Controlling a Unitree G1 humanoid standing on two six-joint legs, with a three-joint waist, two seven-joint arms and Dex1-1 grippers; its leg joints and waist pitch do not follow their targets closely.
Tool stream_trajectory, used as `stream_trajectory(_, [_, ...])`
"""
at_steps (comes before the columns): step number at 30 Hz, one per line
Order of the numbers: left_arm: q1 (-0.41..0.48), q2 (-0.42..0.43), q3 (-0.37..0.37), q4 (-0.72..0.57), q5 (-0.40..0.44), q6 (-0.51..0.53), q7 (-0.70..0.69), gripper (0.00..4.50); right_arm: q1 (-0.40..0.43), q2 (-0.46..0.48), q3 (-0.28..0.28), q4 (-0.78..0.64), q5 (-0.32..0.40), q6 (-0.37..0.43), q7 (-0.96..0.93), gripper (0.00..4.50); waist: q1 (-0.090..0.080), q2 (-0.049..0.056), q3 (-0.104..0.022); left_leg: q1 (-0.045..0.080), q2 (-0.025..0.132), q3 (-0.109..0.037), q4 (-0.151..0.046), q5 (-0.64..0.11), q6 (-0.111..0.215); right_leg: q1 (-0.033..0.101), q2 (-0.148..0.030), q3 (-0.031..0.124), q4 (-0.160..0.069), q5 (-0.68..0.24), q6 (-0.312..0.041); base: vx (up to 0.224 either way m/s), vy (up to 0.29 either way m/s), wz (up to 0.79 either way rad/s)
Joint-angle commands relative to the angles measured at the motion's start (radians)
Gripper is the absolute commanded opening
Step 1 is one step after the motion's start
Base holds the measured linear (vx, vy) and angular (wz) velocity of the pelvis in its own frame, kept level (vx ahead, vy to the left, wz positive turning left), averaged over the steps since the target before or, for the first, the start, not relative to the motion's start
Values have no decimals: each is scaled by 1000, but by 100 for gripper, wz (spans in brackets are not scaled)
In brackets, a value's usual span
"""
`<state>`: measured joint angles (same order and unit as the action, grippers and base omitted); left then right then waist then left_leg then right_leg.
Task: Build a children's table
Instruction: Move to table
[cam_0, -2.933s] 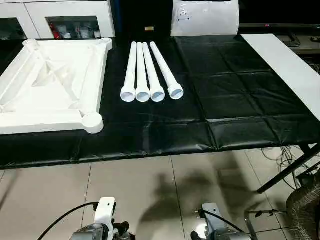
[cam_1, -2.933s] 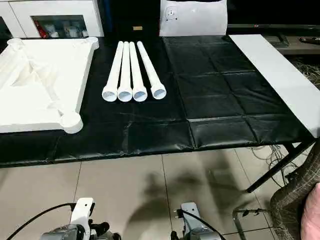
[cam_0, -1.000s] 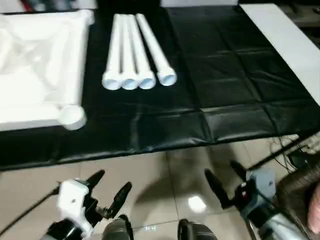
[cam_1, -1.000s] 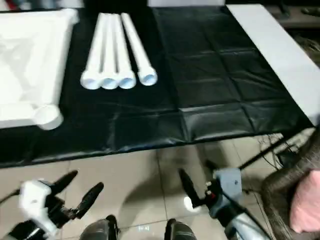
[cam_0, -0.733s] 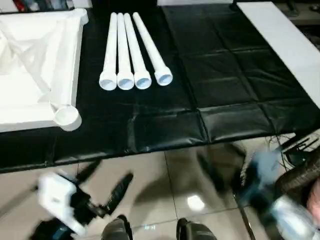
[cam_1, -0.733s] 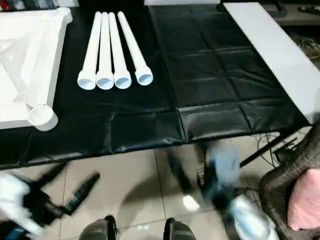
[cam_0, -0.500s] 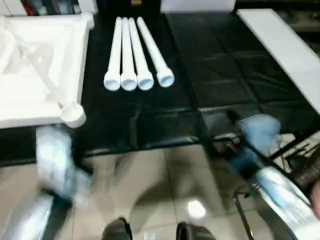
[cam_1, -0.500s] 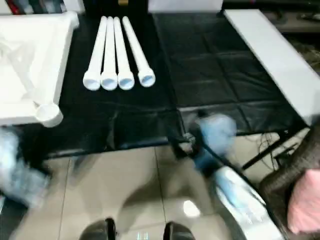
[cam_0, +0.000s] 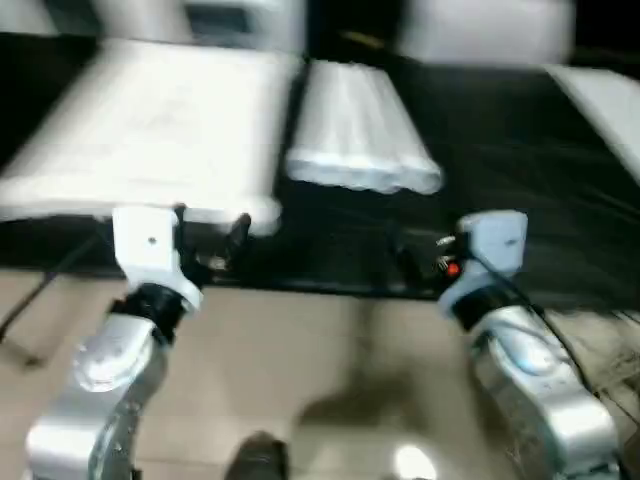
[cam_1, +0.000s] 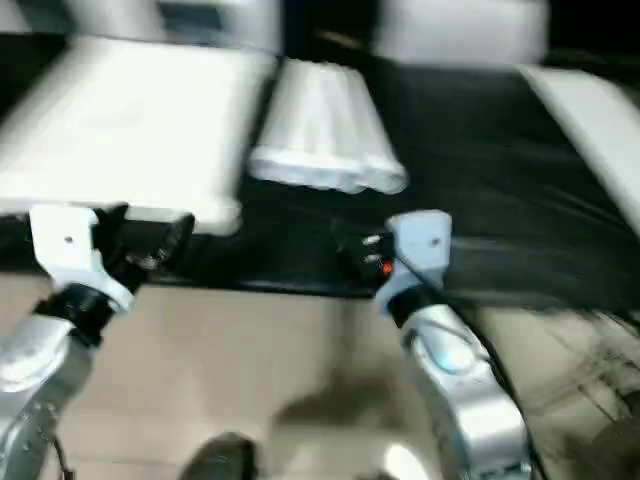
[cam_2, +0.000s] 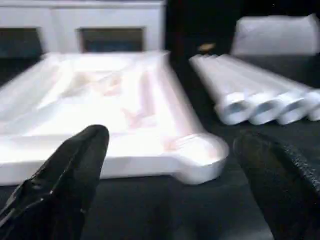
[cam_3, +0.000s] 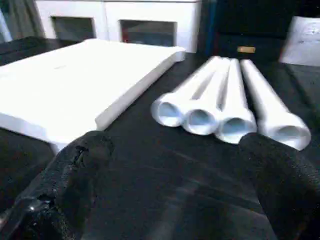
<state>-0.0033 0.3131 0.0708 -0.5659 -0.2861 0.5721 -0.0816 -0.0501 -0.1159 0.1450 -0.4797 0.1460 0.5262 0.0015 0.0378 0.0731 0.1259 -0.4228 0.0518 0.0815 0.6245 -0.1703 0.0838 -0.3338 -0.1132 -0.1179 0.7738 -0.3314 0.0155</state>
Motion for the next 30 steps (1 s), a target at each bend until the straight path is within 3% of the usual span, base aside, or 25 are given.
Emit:
stream_trajectory(1, [5,10,-12,9,1,23,-4,447,19,15,-48,-15,-39,8,-60,450,-13,36,-84,103,98,-29,-149,-152,-79,-69,104,-19,10,-55,22,-9,269,8])
stream_trajectory(4, [-10,16,-22,27,5,32,-1,447,48,64,-87,-27,3,53,-79,450,18,-8,-95,43,77,-20,-255,-365,-606,-11,45,14,-73,62,-158,-24,240,0])
stream_trajectory(5, [-16,13,-23,30,5,36,0,447,56,67,-88,-29,13,59,-76,450,25,-89,-107,83,50,-44,68,-189,-425,-64,-203,132,-240,-113,-176,-31,196,4])
stream_trajectory(6, [-30,11,-30,38,10,41,-1,447,75,69,-87,-33,21,52,-72,450,-5,-16,-46,8,80,-120,163,-202,-212,-4,-245,190,-275,-121,-294,82,178,14])
stream_trajectory(7, [-42,13,-48,49,30,14,-13,447,93,59,-74,-31,-1,19,-74,450,-7,-8,-63,-21,106,-156,153,-144,-233,60,-189,123,-214,-60,-312,70,233,-17])
stream_trajectory(8, [-45,13,-53,51,33,14,-17,447,97,57,-72,-29,-3,13,-73,450,3,29,-77,36,193,-231,140,-109,-280,43,-128,73,-183,-13,-196,70,233,-17])
stream_trajectory(9, [-47,9,-57,55,38,15,-14,447,96,56,-74,-27,2,14,-70,450,-33,72,-50,34,216,-289,-87,-427,-398,-10,28,51,16,-12,-84,-62,327,-33])
stream_trajectory(10, [-47,3,-59,59,47,8,-11,447,94,58,-73,-27,-2,14,-74,450,-51,61,-53,20,157,-263,-129,-488,-454,-9,65,42,14,-33,-20,-116,318,-8])
stream_trajectory(11, [-41,-7,-64,55,47,-7,-14,447,90,49,-68,-28,-16,10,-73,450,-33,83,-52,9,46,-164,-199,-643,-630,-11,113,7,39,-17,-29,-116,318,-8])
stream_trajectory(12, [-33,-15,-69,47,43,-3,-14,447,84,45,-65,-31,-21,15,-69,450,-52,51,-67,22,36,-175,-192,-668,-627,7,97,14,3,2,-57,-131,174,-1])
stream_trajectory(14, [-25,-22,-79,39,46,9,-1,447,77,47,-68,-33,-25,25,-65,450,-52,-5,-116,62,50,-140,-28,-448,-468,33,-139,117,-185,-73,-182,-116,63,-7])
stream_trajectory(15, [-9,-48,-86,33,36,2,7,447,60,42,-69,-45,-26,87,-62,450,-88,-14,-107,30,164,-176,144,-119,-305,93,-343,137,-281,34,-266,-82,53,-26])
stream_trajectory(16, [-1,-64,-93,30,38,-1,18,447,49,39,-73,-50,-19,119,-57,450,-104,-9,-87,16,185,-201,154,-88,-288,105,-319,77,-275,-17,-247,-48,111,-49])
stream_trajectory(17, [1,-71,-96,29,42,-3,23,447,46,38,-75,-51,-14,126,-56,450,-103,43,-50,64,160,-213,40,-424,-359,64,-112,-29,-199,-254,-154,-48,111,-49])
stream_trajectory(18, [1,-71,-96,29,42,-3,23,447,46,38,-75,-51,-14,126,-56,450,-135,61,-28,46,157,-230,-116,-878,-419,31,8,-22,-77,-286,-70,-135,147,-43])
stream_trajectory(19, [11,-89,-113,26,47,3,34,447,36,16,-60,-44,-7,126,-26,450,-105,57,-16,-81,76,-176,-281,-1345,-414,161,61,-26,46,-224,-36,-218,100,-8])
stream_trajectory(20, [13,-93,-119,26,52,5,38,447,34,10,-57,-40,-5,125,-17,450,-65,24,-39,-98,33,-86,-218,-1145,-283,196,89,-6,64,-331,-60,-218,100,-8])
stream_trajectory(22, [31,-104,-131,22,61,1,40,447,24,-5,-43,-23,-15,115,-2,450,-112,-106,-115,94,53,-24,220,-463,-156,41,-126,139,-252,-1045,-92,-41,-73,19])
stream_trajectory(23, [33,-105,-132,22,62,0,41,447,22,-6,-41,-21,-16,115,0,450,-122,-69,-49,-38,65,-53,275,-202,-53,129,-210,234,-353,-1086,-240,44,-129,15])
stream_trajectory(25, [43,-116,-129,16,63,2,43,447,3,-9,-39,-9,-24,118,4,450,-86,-79,-35,7,77,-50,218,-205,-95,148,-117,167,-310,-919,-284,57,-36,-4])
stream_trajectory(26, [42,-122,-124,15,64,2,44,447,-13,-6,-47,-6,-23,129,3,450,-71,-83,-46,67,76,-27,128,-272,-73,150,-41,142,-293,-776,-290,0,0,0])
stream_trajectory(27, [39,-124,-124,16,65,2,44,447,-20,-4,-52,-5,-24,136,5,450,-73,-36,-66,142,103,-32,11,-299,-87,136,24,95,-256,-562,-263,-2,26,40])
stream_trajectory(28, [37,-123,-126,18,65,0,41,447,-23,-4,-55,-4,-26,138,6,450,-97,-35,-34,189,149,-78,-74,-520,-76,59,76,79,-206,-497,-226,-2,28,33])
stream_trajectory(29, [35,-121,-127,19,67,0,40,447,-24,-6,-56,-2,-26,138,7,450,-134,-24,-78,238,250,-169,-150,-709,-16,43,70,79,-69,-219,-114,-2,28,33])
stream_trajectory(30, [31,-119,-130,22,68,-3,37,447,-24,-11,-59,1,-28,138,7,450,-150,-10,-95,261,250,-191,-147,-679,119,-2,57,77,-28,-86,0,51,28,7])
